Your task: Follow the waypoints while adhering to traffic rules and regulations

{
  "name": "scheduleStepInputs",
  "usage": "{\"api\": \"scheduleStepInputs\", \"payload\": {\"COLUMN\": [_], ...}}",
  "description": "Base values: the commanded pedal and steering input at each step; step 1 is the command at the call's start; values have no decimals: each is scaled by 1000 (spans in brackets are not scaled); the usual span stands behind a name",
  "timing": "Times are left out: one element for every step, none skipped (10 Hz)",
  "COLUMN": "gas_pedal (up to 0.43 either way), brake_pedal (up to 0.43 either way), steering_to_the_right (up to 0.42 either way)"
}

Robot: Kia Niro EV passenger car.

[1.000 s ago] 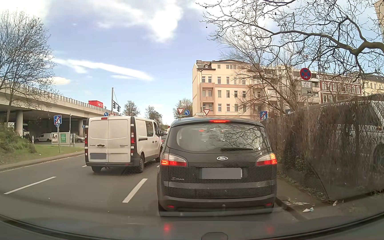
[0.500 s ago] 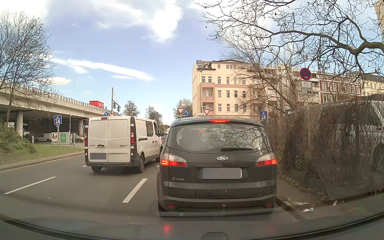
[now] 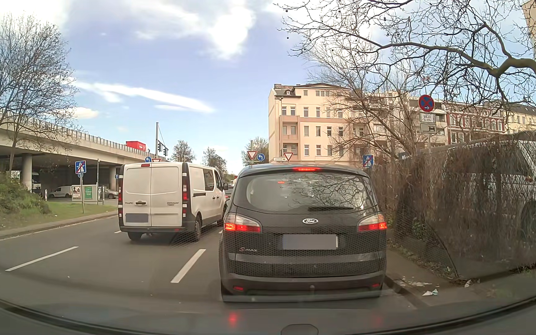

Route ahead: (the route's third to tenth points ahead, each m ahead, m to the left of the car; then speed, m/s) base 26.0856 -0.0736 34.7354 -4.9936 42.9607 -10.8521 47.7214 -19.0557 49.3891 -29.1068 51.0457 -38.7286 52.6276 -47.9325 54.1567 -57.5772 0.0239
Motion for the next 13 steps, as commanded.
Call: {"api": "scheduleStepInputs", "payload": {"gas_pedal": [0,0,0,0,0,0,0,0,0,0,0,0,0], "brake_pedal": [366,384,396,421,427,421,427,427,427,427,427,427,427], "steering_to_the_right": [-13,-12,-12,-13,-12,-12,-12,-12,-13,-12,-13,-13,-13]}}
